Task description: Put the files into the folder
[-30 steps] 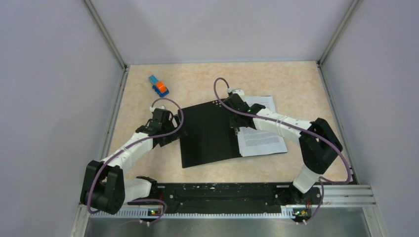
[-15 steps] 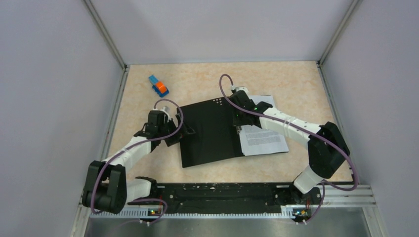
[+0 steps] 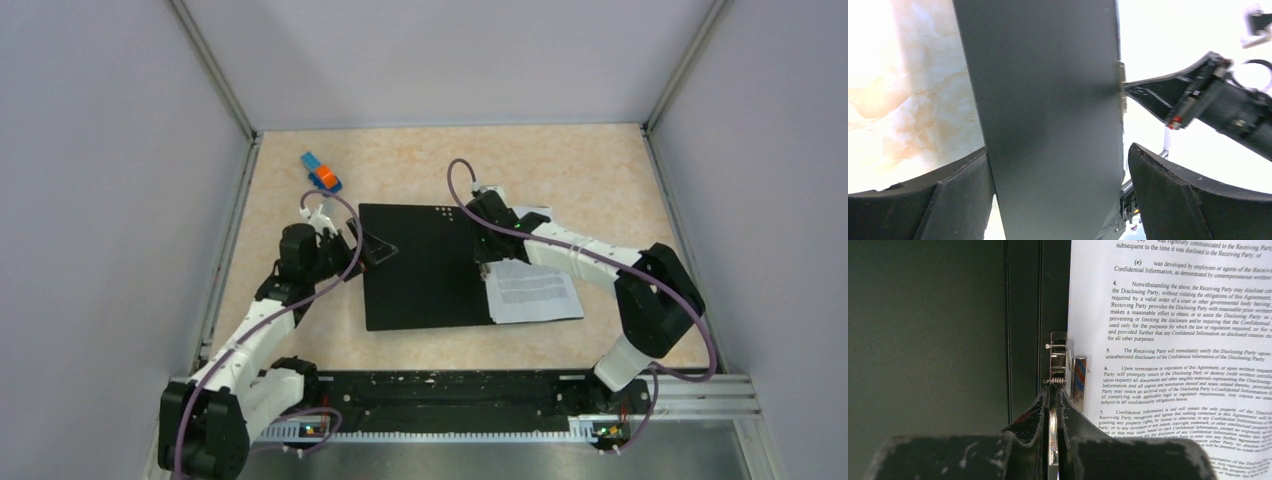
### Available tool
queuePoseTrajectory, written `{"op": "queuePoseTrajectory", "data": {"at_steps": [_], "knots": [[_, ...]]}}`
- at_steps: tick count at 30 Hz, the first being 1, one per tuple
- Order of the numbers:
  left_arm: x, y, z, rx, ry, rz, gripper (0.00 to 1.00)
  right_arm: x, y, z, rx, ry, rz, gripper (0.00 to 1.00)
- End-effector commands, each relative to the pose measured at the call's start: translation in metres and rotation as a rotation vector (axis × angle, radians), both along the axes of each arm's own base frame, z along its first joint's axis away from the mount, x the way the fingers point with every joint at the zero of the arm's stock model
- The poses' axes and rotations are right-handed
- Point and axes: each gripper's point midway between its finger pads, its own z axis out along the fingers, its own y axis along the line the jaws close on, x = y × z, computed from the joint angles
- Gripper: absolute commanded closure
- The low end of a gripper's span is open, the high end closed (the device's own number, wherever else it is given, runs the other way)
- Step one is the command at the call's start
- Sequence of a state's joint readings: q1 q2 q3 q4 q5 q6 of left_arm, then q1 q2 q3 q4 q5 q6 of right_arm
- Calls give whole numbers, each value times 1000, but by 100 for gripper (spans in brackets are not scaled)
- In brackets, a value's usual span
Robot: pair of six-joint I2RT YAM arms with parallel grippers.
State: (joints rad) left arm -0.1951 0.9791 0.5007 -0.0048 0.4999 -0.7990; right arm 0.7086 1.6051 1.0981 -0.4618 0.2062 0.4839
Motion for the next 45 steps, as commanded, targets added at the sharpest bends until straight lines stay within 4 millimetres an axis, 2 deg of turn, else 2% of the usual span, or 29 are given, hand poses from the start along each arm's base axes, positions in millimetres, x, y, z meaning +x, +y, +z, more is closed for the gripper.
{"op": "queuePoseTrajectory", "data": {"at_steps": [1,4,10,16,20,21,25,29,33,38,42,45], "knots": [[-1,-9,43,-53,-133,-61,2,7,33,-5,126,-8,14,100],[-2,-8,62,-45,-188,-72,2,2,53,-19,141,10,20,100],[-8,-6,79,-4,-210,-90,2,-11,102,-38,213,49,50,100],[-17,-18,107,-31,-299,-184,2,-20,154,-39,367,87,72,100],[-21,-28,120,-44,-332,-242,2,-20,165,-30,418,87,81,100],[-22,-30,123,-47,-338,-255,2,-20,166,-28,423,85,82,98],[-24,-41,135,-67,-369,-315,2,-18,162,-1,459,42,87,67],[-27,-56,148,-110,-417,-392,2,-13,141,35,462,-36,74,51],[-29,-75,156,-112,-458,-451,2,-7,99,73,457,-133,16,40],[-31,-108,160,-98,-501,-521,1,2,21,124,372,-311,-126,27],[-27,-132,154,-101,-493,-555,1,-3,-45,164,308,-454,-257,18],[-20,-151,144,-95,-469,-568,1,-11,-82,193,243,-547,-320,13]]}}
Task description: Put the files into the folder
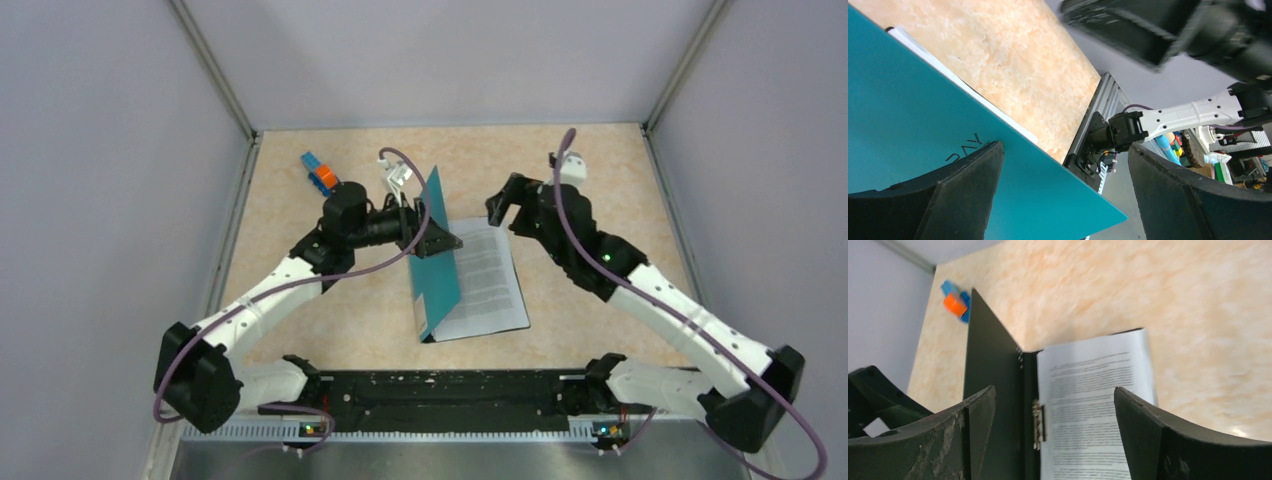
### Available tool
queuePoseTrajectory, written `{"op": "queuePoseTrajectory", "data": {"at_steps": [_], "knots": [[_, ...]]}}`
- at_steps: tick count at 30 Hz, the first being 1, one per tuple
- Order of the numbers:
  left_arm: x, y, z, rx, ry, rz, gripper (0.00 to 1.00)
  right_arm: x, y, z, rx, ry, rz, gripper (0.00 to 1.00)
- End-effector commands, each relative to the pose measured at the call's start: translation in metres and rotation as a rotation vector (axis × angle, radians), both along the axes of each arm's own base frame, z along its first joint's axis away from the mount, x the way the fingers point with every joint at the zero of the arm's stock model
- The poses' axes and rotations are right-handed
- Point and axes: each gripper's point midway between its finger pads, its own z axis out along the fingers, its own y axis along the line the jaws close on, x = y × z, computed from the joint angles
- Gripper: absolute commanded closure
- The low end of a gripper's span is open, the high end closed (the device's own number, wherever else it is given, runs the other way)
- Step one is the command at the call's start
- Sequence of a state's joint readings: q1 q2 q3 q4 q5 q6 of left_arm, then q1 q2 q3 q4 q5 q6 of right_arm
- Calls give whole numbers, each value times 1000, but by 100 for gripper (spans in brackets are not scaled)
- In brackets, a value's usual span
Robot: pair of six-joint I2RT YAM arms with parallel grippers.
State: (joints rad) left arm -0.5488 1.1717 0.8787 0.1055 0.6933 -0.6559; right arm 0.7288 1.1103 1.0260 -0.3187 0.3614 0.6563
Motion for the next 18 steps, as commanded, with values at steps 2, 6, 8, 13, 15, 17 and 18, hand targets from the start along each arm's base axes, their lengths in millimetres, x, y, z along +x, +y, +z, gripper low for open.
{"op": "queuePoseTrajectory", "data": {"at_steps": [2,6,8,13,15,17,18], "knots": [[17,-34,10,-18,-80,-8,1,-14,-77,30,-174,-88,-201,11],[27,-59,-20,27,-22,-15,1,-24,-90,42,-178,-115,-216,9],[28,-69,-37,50,8,-20,1,-26,-92,41,-178,-115,-216,8],[28,-88,-90,124,118,-33,1,-26,-91,24,-205,-81,-210,7],[26,-91,-105,145,156,-32,1,-25,-88,16,-211,-61,-198,5],[24,-90,-116,165,172,-19,2,-24,-84,8,-227,-40,-181,3],[23,-89,-118,173,175,-10,1,-24,-82,4,-231,-29,-174,3]]}}
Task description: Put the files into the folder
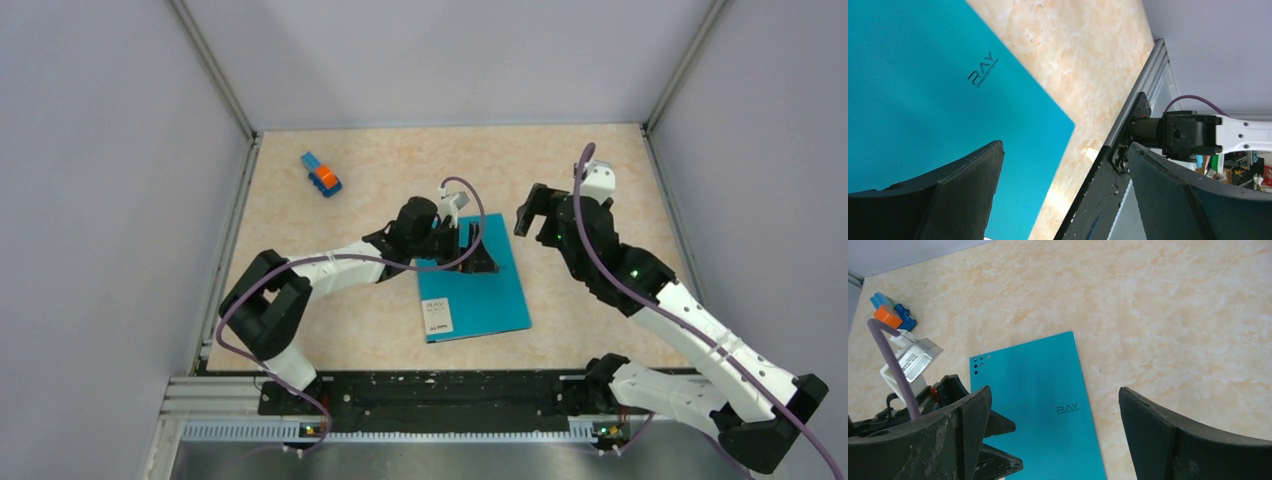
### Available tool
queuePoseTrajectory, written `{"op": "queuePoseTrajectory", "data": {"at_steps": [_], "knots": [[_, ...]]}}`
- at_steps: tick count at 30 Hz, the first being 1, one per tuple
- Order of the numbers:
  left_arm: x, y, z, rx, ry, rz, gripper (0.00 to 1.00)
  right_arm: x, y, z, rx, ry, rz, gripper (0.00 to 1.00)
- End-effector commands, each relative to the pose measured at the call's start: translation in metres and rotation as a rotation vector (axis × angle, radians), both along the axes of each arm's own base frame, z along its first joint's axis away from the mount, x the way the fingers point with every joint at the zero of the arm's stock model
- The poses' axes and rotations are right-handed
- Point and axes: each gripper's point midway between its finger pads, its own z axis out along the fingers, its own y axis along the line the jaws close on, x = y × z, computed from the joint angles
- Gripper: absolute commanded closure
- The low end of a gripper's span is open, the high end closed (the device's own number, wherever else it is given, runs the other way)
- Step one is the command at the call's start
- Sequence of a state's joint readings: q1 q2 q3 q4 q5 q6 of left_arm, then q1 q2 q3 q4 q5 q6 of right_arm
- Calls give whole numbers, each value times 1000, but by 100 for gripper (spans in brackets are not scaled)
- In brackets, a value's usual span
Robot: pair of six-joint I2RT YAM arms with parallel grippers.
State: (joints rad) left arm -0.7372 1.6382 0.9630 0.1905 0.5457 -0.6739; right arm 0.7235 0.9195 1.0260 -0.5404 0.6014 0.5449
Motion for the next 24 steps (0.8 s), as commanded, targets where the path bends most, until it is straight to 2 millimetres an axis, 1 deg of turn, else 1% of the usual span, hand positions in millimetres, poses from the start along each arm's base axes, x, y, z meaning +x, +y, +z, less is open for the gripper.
{"op": "queuePoseTrajectory", "data": {"at_steps": [1,4,8,11,12,16,17,21,24], "knots": [[8,-5,13,-26,-57,43,1,2,4,-18,-35,49,12,2],[9,6,14,24,-77,82,2,3,7,-25,-42,70,23,1],[19,29,22,142,-100,184,1,5,13,-28,-43,73,48,1],[23,51,37,204,-136,271,1,7,25,-29,-53,79,109,1],[25,60,48,210,-160,312,1,8,26,-29,-62,84,118,1],[27,92,72,236,-231,441,2,11,37,-33,-72,107,155,1],[29,102,75,259,-243,483,2,11,40,-34,-69,112,168,1],[26,138,93,309,-300,591,2,13,49,-40,-65,131,197,1],[21,160,102,338,-334,632,2,15,56,-44,-70,149,219,1]]}}
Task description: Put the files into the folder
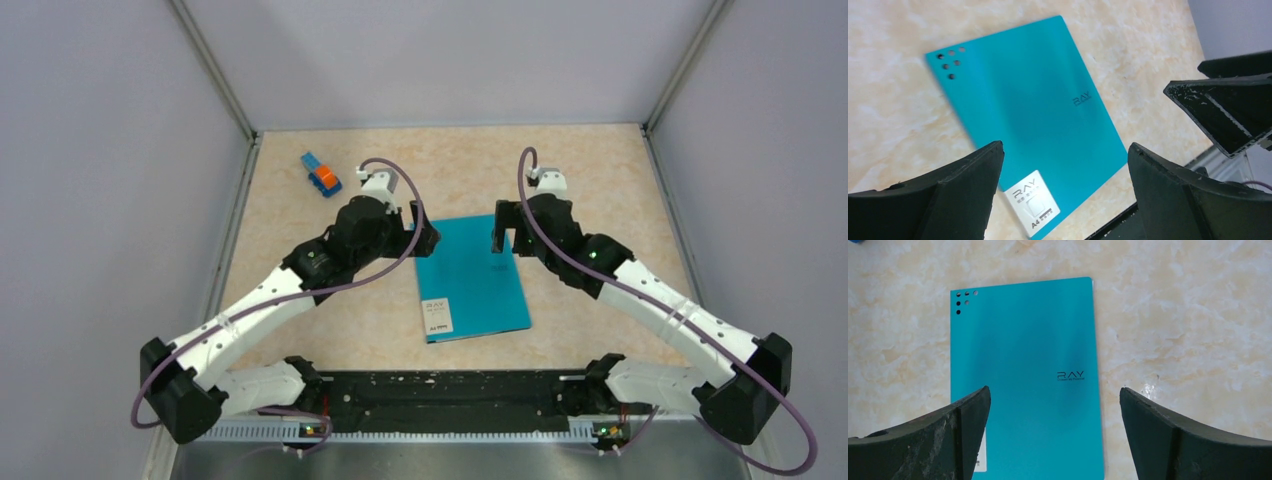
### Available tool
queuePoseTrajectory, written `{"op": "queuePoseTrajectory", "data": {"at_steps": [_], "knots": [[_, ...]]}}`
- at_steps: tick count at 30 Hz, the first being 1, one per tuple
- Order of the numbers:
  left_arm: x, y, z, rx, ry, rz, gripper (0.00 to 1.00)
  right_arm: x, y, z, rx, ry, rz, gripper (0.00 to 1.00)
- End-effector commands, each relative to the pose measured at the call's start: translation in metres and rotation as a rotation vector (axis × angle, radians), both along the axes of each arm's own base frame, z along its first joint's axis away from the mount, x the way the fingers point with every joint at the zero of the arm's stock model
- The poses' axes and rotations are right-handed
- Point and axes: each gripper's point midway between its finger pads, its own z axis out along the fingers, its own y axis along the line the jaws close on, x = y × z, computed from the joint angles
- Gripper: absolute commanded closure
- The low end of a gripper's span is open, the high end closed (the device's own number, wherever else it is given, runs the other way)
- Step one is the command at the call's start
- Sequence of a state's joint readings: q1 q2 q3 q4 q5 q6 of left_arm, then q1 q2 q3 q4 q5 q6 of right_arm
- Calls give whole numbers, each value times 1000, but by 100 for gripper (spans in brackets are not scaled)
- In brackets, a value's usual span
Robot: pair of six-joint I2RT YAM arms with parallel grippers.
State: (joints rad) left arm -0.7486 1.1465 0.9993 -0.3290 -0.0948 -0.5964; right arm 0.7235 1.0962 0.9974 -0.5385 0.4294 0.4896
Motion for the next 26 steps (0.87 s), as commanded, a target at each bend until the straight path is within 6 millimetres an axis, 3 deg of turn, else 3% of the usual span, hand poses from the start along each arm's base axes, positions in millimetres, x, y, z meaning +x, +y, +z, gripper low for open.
{"op": "queuePoseTrajectory", "data": {"at_steps": [1,8,26], "knots": [[1,45,15,101,-62,136,2,11,19,25,56,-43,52,1],[-2,74,5,157,-45,255,2,16,26,26,42,-37,80,1],[-2,82,-9,187,-31,291,2,19,27,15,17,-18,76,1]]}}
